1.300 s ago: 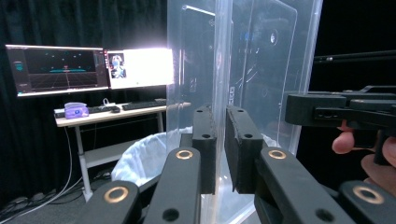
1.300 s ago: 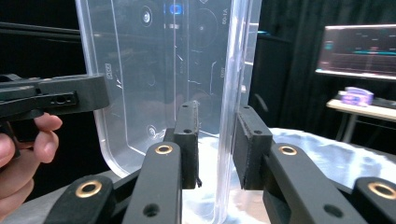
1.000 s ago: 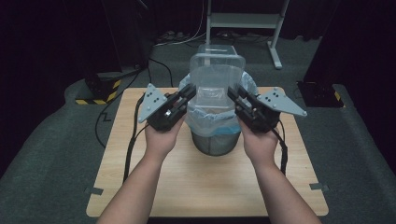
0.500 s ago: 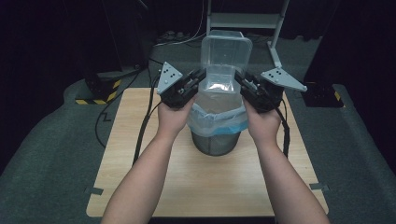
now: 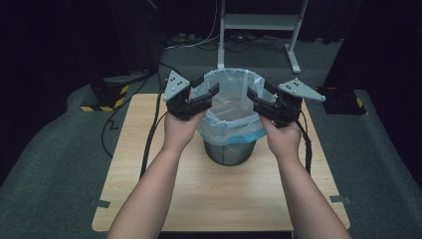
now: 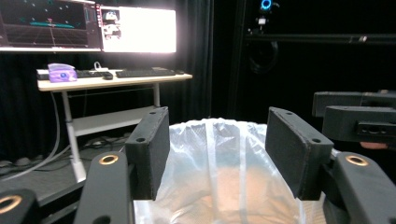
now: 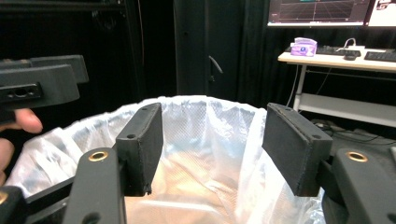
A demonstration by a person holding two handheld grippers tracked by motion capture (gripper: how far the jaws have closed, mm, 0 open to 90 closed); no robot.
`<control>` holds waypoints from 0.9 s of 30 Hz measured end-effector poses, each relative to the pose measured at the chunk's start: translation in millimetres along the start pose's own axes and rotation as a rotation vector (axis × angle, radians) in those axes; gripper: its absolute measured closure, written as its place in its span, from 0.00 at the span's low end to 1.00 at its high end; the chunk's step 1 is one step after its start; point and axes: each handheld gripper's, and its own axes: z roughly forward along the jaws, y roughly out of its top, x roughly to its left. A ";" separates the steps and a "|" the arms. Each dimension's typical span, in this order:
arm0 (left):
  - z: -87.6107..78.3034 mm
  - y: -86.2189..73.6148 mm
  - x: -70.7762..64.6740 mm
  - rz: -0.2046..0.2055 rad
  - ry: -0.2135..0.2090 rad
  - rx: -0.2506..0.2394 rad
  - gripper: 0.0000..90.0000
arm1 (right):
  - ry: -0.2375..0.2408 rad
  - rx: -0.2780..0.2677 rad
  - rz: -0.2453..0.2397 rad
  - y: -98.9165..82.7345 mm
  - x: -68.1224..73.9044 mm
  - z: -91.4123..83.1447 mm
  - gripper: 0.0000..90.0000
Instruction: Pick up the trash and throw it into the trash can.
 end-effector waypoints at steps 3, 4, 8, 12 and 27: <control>-6.3 -1.7 -1.5 0.033 0.004 0.019 0.40 | 0.000 -0.008 -0.033 -1.8 3.6 -3.9 0.39; -14.1 -2.6 0.0 0.053 0.020 0.024 0.40 | 0.003 -0.013 -0.045 -4.6 5.1 -7.4 0.38; -30.9 -3.4 4.8 0.055 0.050 0.029 0.39 | 0.004 0.002 -0.064 -12.7 7.8 -14.5 0.37; -56.2 -5.9 12.8 0.054 0.064 0.037 0.37 | -0.004 0.007 -0.080 -22.6 10.2 -27.7 0.36; -140.7 -73.9 64.6 -0.024 0.181 0.231 0.35 | -0.046 0.092 -0.099 -94.1 12.0 -65.9 0.35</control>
